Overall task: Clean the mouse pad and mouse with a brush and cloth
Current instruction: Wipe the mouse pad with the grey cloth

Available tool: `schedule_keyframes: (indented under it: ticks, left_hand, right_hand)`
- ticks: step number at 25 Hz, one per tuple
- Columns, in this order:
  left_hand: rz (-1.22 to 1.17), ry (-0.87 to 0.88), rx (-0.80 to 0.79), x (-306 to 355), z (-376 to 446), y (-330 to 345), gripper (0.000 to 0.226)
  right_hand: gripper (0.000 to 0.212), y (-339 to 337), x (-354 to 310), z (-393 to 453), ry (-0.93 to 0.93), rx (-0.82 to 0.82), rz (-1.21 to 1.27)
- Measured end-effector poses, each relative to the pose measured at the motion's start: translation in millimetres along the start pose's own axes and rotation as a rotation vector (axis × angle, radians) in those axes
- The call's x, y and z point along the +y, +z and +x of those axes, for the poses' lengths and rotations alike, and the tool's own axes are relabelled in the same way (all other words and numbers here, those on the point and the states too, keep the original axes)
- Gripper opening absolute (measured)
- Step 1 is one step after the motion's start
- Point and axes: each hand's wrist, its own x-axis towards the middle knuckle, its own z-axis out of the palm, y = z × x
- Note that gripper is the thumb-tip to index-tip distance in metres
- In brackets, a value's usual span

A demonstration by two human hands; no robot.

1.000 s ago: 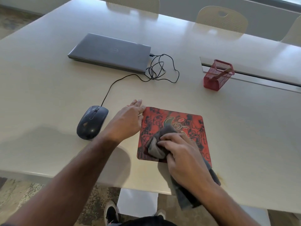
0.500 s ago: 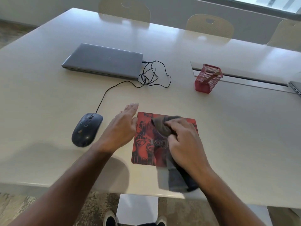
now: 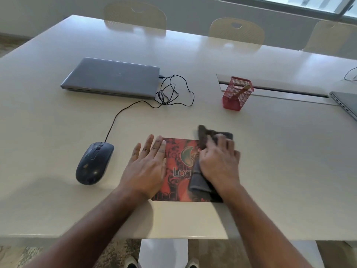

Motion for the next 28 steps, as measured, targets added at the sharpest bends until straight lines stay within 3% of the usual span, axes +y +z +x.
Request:
schedule_keyframes:
  ticks: [3, 6, 8, 14, 18, 20, 25, 28]
  left_hand:
    - [-0.001, 0.006, 0.005, -0.2, -0.3, 2.3, 0.072]
    - [0.033, 0.022, -0.029, -1.7, -0.1, 0.3, 0.069]
    - [0.031, 0.027, -0.032, -1.2, 0.1, 1.2, 0.068]
    - [-0.005, 0.025, 0.042, -0.4, -0.4, 4.9, 0.073]
    - [0.003, 0.030, 0.035, -2.5, 1.9, 6.9, 0.063]
    - [-0.002, 0.034, 0.032, -1.8, 2.0, 7.3, 0.065]
    - [-0.013, 0.025, 0.055, -2.1, 2.1, 7.0, 0.078]
    - [-0.019, 0.032, 0.054, -2.5, 1.6, 8.3, 0.078]
  right_hand:
    - [0.044, -3.2, -18.7, -2.5, 0.107, 0.037, -0.004]
    - [0.048, 3.2, -73.5, -36.1, -0.149, 0.040, 0.068]
    - [0.054, 3.8, -76.0, -39.2, -0.255, -0.014, 0.089]
    - [0.049, -3.8, -15.6, 0.6, 0.082, 0.003, 0.002]
    - [0.055, 2.4, -75.6, -19.2, -0.191, -0.008, 0.076]
    - [0.057, 2.5, -75.1, -17.9, -0.263, -0.025, 0.081]
    - [0.054, -1.9, 6.2, 2.4, 0.058, 0.019, -0.011]
    - [0.055, -1.6, -6.9, -3.1, 0.145, 0.082, -0.051]
